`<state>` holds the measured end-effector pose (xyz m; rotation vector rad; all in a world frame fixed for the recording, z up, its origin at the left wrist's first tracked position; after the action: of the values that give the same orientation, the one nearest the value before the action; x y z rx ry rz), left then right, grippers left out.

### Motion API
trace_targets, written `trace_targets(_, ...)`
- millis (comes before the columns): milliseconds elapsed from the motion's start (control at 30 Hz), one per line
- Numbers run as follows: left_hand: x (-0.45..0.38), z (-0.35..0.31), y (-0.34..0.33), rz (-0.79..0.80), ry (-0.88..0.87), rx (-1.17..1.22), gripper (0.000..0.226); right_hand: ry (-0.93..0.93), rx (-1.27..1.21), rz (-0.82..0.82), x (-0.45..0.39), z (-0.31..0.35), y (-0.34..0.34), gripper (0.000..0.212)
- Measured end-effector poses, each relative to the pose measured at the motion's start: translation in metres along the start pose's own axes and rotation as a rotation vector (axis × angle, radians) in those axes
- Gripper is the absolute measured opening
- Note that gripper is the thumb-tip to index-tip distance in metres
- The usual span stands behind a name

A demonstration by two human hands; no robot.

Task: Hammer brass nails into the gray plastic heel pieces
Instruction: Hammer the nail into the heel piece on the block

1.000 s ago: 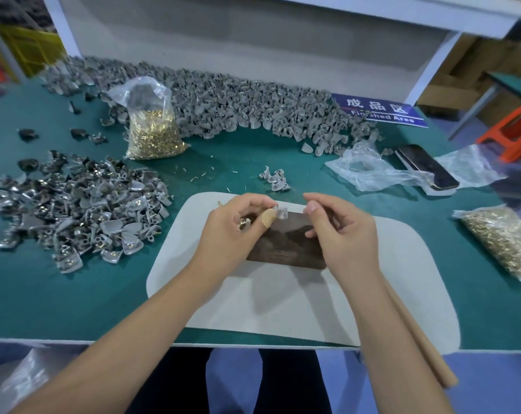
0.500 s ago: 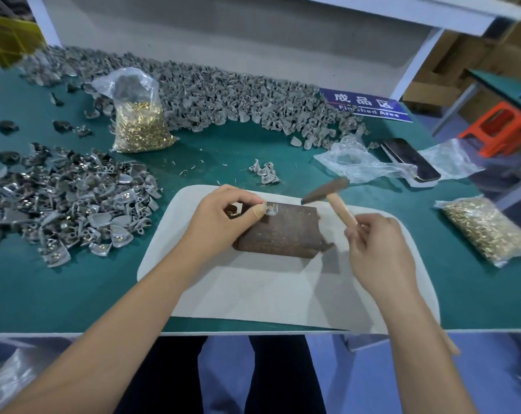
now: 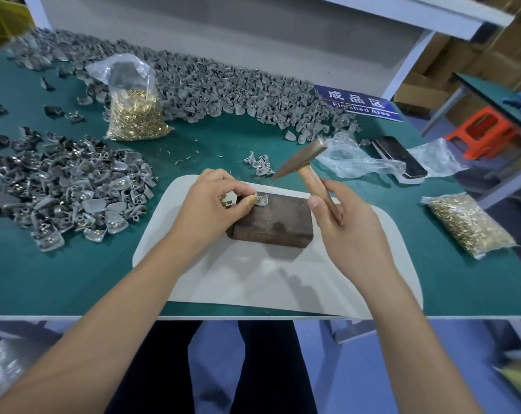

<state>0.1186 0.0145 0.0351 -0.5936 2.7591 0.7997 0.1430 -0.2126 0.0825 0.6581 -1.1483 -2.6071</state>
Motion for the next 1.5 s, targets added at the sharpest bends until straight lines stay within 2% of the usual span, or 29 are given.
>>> trace_targets(100, 0.001, 0.001, 0.001, -0.012, 0.008, 0.010, 0.006, -0.031, -0.019, -0.095, -0.004, -0.003, 0.008, 0.031)
trace_targets(167, 0.002, 0.002, 0.000, -0.005, 0.022, 0.016, 0.006, -0.036, -0.049, -0.158, -0.007, -0.005, 0.013, 0.020)
trace_targets(233, 0.001, 0.002, 0.000, 0.004, 0.026, 0.008, 0.005, -0.108, -0.225, -0.089, -0.011, -0.011, 0.005, 0.016)
trace_targets(300, 0.001, 0.003, 0.000, 0.001, 0.028, 0.006, 0.005, -0.227, -0.387, 0.086, -0.009, -0.018, -0.019, 0.021)
trace_targets(367, 0.001, 0.002, 0.001, 0.001, 0.030, 0.012, 0.006, -0.206, -0.264, 0.102, -0.010, -0.022, -0.027, 0.027)
trace_targets(433, 0.002, 0.002, 0.000, 0.002, 0.037, 0.011, 0.007, -0.110, -0.145, -0.006, -0.014, -0.015, -0.024, 0.024)
trace_targets(500, 0.002, 0.002, -0.001, -0.001, 0.029, 0.013, 0.011, -0.010, -0.170, -0.051, -0.018, -0.005, -0.024, 0.015)
trace_targets(567, 0.003, 0.001, 0.000, -0.008, 0.019, 0.015, 0.018, 0.037, -0.189, 0.002, -0.020, -0.003, -0.031, 0.007)
trace_targets(600, 0.003, 0.001, 0.000, -0.012, 0.020, 0.018, 0.021, 0.038, -0.170, 0.049, -0.019, -0.003, -0.036, 0.004)
trace_targets(700, 0.003, 0.003, 0.001, -0.017, 0.027, 0.027, 0.020, 0.020, -0.112, 0.136, -0.013, -0.005, -0.047, 0.013)
trace_targets(833, 0.001, 0.004, 0.002, -0.012, 0.022, 0.017, 0.010, -0.008, -0.238, 0.072, -0.007, -0.006, -0.049, 0.019)
trace_targets(967, 0.001, 0.002, 0.000, -0.001, 0.024, -0.001, 0.009, -0.113, -0.338, 0.029, -0.004, -0.013, -0.055, 0.019)
trace_targets(1133, 0.001, 0.003, 0.001, -0.007, 0.038, 0.003, 0.006, -0.059, -0.280, -0.062, -0.010, -0.005, -0.046, 0.023)
trace_targets(1267, 0.001, 0.003, 0.002, -0.014, 0.035, -0.004, 0.005, -0.082, -0.268, 0.007, -0.009, -0.008, -0.058, 0.026)
trace_targets(1433, 0.000, 0.003, 0.002, -0.010, 0.029, -0.008, 0.004, -0.061, -0.242, -0.061, -0.010, -0.007, -0.050, 0.025)
trace_targets(1500, 0.000, 0.003, 0.002, -0.010, 0.026, -0.013, 0.004, -0.046, -0.265, -0.022, -0.009, -0.004, -0.055, 0.026)
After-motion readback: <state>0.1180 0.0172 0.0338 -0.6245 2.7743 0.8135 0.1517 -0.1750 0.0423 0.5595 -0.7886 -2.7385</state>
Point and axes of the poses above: each hand's wrist, its own x-axis away from the middle knuckle, its own y-axis out of the back of the hand, z = x × y, the point moved 9 cm from there along -x, towards the middle knuckle, and after that the axes turned 9 degrees about y, right-handed, at the moved point
